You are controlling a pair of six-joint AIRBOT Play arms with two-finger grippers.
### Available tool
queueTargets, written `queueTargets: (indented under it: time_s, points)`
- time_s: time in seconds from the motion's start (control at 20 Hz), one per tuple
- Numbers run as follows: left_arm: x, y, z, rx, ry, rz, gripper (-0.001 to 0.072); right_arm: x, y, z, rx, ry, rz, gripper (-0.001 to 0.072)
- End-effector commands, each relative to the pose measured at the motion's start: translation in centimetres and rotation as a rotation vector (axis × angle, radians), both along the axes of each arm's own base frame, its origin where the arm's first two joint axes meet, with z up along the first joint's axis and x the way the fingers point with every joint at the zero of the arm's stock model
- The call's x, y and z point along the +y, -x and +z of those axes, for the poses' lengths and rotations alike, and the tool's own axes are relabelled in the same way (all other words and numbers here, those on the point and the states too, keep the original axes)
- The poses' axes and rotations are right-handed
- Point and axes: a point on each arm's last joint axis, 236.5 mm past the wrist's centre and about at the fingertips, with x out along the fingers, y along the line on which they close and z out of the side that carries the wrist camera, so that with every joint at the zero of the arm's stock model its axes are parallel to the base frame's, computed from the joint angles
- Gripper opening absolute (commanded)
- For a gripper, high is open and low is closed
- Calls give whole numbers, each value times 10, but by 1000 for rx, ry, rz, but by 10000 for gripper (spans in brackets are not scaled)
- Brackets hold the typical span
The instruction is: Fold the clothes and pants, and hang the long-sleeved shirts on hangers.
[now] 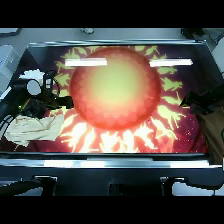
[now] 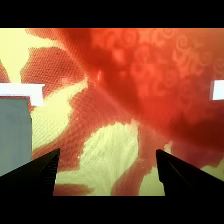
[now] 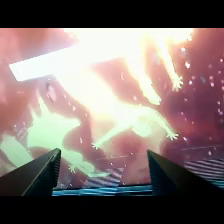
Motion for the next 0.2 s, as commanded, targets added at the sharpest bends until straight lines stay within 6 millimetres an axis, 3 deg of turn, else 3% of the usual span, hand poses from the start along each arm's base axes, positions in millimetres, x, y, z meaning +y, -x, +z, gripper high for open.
queueTargets:
  time_s: [0.0, 0.15]
  points:
    - [0, 0, -4, 1, -1, 1, 703, 3, 3, -2, 16, -3, 7, 635]
    - [0, 0, -4, 1, -1, 1, 703, 3, 3, -2, 16, -3, 7, 635]
